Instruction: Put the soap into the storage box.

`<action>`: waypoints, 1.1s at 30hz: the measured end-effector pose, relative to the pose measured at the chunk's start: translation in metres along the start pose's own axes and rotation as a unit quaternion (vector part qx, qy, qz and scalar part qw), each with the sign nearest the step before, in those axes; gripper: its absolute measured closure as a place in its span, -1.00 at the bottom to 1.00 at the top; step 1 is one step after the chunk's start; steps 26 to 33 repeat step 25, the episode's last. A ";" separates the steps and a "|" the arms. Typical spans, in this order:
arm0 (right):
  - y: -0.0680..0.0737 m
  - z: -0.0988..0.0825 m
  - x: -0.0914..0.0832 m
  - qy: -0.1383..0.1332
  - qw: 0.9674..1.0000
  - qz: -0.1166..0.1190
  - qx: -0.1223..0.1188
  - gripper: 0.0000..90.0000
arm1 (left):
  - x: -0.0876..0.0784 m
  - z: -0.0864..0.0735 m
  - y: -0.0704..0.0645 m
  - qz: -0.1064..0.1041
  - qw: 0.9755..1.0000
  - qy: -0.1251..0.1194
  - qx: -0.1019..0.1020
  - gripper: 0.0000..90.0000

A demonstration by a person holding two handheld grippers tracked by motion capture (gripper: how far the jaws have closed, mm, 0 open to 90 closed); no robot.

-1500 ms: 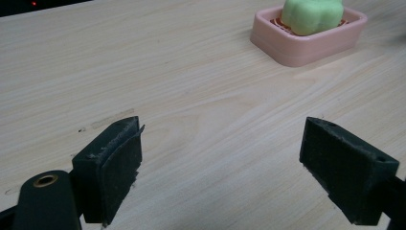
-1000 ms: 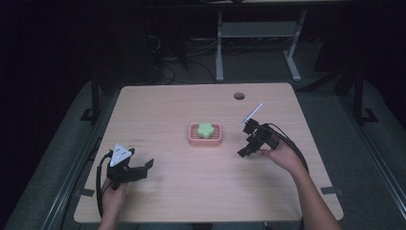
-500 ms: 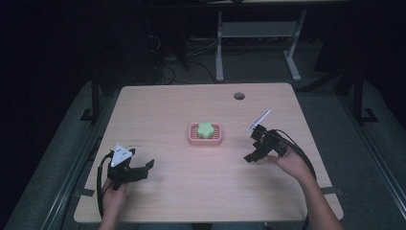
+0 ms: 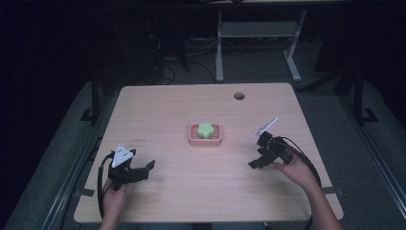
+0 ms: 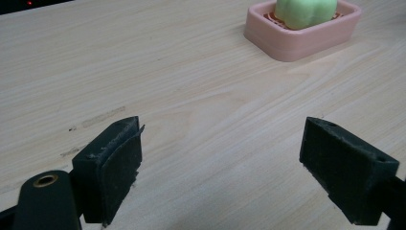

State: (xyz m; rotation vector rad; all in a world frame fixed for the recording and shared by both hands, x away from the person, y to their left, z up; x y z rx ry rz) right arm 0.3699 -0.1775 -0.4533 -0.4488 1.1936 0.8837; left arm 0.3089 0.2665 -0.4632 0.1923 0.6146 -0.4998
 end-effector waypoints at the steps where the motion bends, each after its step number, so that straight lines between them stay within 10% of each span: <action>1: 0.000 -0.002 0.000 0.000 1.000 0.000 0.001 -0.42 | 0.000 0.000 0.000 0.001 1.000 0.002 0.002 -0.69; 33: 0.015 -0.055 0.000 -0.048 0.999 -0.005 0.022 -0.42 | 0.001 0.003 -0.006 -0.009 1.000 -0.005 0.006 -0.69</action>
Point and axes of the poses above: each handheld gripper's, and its own axes: x roughly forward along the jaws, z roughly out of its top, y roughly to its left, the point moved 3 cm from there along x, roughly forward along the jaws, and after that the axes turned 5 degrees about y, right-handed, at the moved point
